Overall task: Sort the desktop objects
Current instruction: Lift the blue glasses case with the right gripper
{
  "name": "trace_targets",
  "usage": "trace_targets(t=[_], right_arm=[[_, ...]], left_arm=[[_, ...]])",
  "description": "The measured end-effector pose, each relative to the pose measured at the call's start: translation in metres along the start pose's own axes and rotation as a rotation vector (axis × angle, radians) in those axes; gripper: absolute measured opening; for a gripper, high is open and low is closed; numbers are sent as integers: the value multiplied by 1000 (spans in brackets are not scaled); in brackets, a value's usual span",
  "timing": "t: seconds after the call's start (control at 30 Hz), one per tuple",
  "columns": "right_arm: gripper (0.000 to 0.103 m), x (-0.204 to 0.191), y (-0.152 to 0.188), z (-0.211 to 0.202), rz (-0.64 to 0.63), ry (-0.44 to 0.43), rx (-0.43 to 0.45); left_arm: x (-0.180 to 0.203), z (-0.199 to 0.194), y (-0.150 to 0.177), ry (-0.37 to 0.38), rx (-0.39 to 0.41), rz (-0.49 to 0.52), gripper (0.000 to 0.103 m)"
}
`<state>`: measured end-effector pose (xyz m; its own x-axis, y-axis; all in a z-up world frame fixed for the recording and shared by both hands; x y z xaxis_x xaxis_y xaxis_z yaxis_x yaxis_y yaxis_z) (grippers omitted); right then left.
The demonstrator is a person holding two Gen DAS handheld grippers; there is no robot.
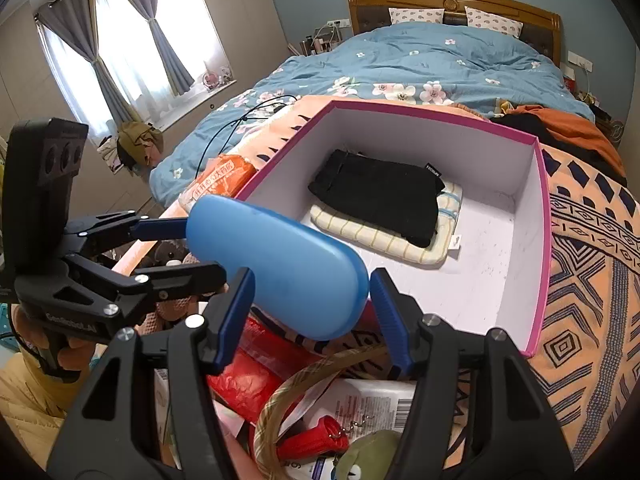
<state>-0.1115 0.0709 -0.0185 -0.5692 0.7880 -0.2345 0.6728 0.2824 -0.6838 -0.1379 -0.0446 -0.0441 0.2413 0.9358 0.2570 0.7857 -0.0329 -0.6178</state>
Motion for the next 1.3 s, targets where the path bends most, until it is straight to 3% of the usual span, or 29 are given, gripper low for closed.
trace_targets(t=[1.3], right_arm=[[62, 25, -17, 22, 54, -12, -18]], left_arm=[[-4, 21, -26, -43, -7, -2, 84]])
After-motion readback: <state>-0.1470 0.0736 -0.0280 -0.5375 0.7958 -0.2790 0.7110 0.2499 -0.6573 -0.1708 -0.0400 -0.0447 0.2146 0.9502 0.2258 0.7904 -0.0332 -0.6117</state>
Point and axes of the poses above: each gripper's, at about its wrist camera, not at the fingertips, and z roughly the way its jaws point, x to its right, y to its underside, the point moved 7 cm from there along z, roughly the way its jaws point, and after that the axes turned 2 degrees about x, right-handed, at the moved point
